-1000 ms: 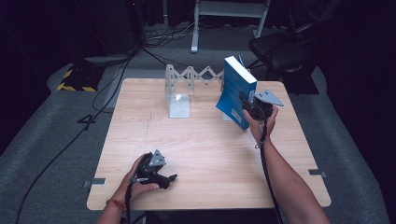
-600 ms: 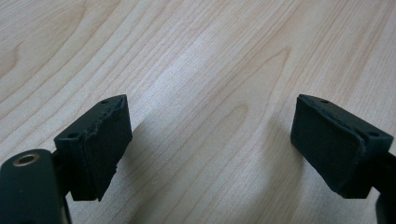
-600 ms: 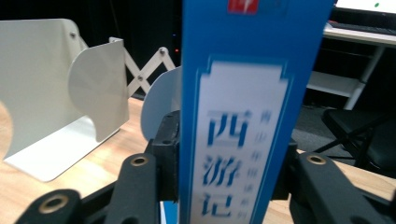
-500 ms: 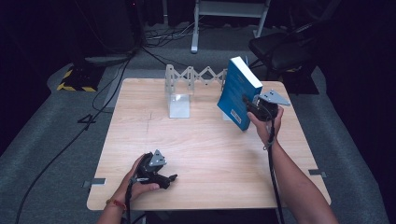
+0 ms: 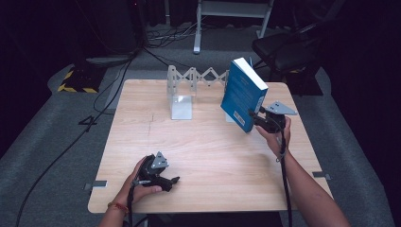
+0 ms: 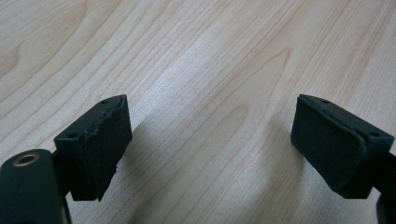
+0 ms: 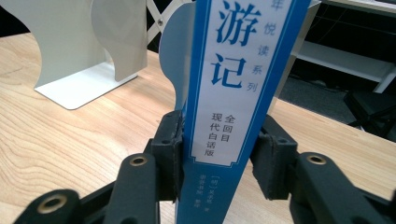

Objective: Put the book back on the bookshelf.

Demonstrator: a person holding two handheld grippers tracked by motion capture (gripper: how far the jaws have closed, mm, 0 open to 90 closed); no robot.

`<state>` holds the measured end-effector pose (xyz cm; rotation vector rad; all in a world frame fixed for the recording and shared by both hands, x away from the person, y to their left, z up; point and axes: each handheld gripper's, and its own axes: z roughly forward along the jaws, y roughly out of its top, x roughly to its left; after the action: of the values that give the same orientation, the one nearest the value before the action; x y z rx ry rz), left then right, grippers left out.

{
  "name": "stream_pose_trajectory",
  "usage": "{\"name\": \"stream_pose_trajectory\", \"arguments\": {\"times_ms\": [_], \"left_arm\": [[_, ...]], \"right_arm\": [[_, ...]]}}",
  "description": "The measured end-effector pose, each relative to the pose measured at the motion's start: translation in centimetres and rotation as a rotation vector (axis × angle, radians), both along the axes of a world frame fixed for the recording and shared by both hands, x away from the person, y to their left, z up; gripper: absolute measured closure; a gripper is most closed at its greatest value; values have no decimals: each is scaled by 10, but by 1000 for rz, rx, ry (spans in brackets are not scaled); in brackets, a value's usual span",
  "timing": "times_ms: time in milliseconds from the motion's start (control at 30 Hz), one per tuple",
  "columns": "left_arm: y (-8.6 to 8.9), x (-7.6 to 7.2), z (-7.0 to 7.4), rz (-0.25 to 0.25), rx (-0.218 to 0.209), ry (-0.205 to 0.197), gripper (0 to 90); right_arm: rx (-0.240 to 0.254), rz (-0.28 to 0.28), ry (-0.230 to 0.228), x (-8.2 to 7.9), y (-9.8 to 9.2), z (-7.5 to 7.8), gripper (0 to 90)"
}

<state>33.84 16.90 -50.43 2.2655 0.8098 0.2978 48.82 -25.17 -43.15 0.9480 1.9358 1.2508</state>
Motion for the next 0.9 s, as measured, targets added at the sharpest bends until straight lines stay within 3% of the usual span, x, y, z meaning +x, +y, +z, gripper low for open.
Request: {"name": "stream_pose_trajectory", "arguments": {"times_ms": [200, 400, 600, 900], "left_arm": [[0, 0, 0, -1, -1, 1, 129], [0, 1, 0, -6, 1, 0, 129], [-1, 1, 0, -6, 0, 0, 130], [-1, 1, 0, -7, 1, 0, 129]], "right_arm": [[55, -29, -7, 6, 1, -3, 602], [44, -55, -36, 8, 11, -5, 604], [42, -64, -26, 6, 9, -5, 596], [10, -30, -3, -2, 2, 4, 573]]}}
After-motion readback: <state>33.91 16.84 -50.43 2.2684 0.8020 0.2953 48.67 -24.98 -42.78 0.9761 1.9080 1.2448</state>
